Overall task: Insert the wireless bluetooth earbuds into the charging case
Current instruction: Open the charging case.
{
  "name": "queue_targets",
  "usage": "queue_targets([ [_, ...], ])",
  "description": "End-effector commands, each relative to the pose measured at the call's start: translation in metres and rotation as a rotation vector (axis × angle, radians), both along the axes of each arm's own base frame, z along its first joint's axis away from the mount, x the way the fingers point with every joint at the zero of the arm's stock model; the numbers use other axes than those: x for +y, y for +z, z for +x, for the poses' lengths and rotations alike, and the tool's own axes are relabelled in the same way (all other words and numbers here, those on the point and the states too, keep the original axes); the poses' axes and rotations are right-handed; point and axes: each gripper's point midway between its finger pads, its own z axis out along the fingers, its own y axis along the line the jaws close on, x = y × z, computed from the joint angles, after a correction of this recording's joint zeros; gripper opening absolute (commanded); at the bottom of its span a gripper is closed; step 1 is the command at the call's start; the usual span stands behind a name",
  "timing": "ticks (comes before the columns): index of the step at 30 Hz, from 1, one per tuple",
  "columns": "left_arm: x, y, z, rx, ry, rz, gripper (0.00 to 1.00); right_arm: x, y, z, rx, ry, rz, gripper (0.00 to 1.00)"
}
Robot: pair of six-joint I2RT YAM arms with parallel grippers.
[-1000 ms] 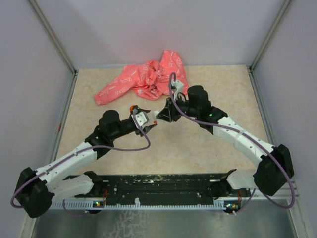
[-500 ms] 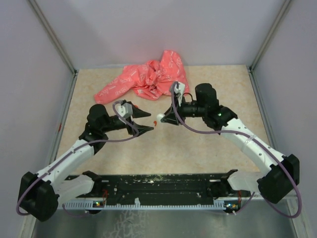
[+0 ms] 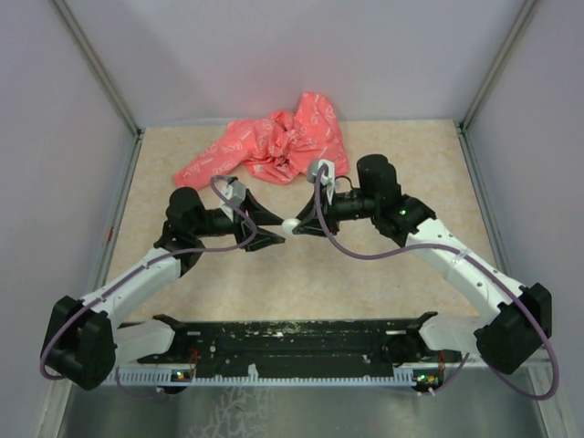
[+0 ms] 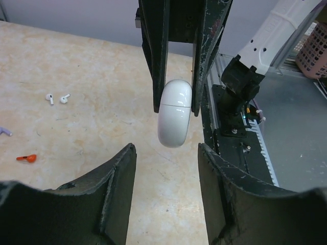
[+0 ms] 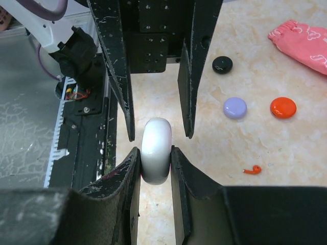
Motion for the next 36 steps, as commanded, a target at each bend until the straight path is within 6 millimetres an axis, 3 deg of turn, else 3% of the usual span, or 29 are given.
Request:
queue_targets([
  [1, -0.002, 0.02, -0.005, -0.028, -0.052, -0.033, 0.55, 0.011, 0.031, -0.002, -0.133, 0.052, 0.035, 0.07],
  [23, -0.007, 0.007, -0.01, -0.006, -0.104, 0.019, 0.3, 0.021, 0.011, 0.0, -0.119, 0.058, -0.124, 0.07],
  [32, -0.008, 0.007, -0.013, -0.015, -0.116, 0.026, 0.31, 0.025, 0.008, 0.001, -0.105, 0.059, -0.151, 0.07],
  [36, -0.009, 0.006, -0.015, -0.017, -0.126, 0.032, 0.37, 0.026, 0.006, 0.003, -0.094, 0.056, -0.162, 0.07],
])
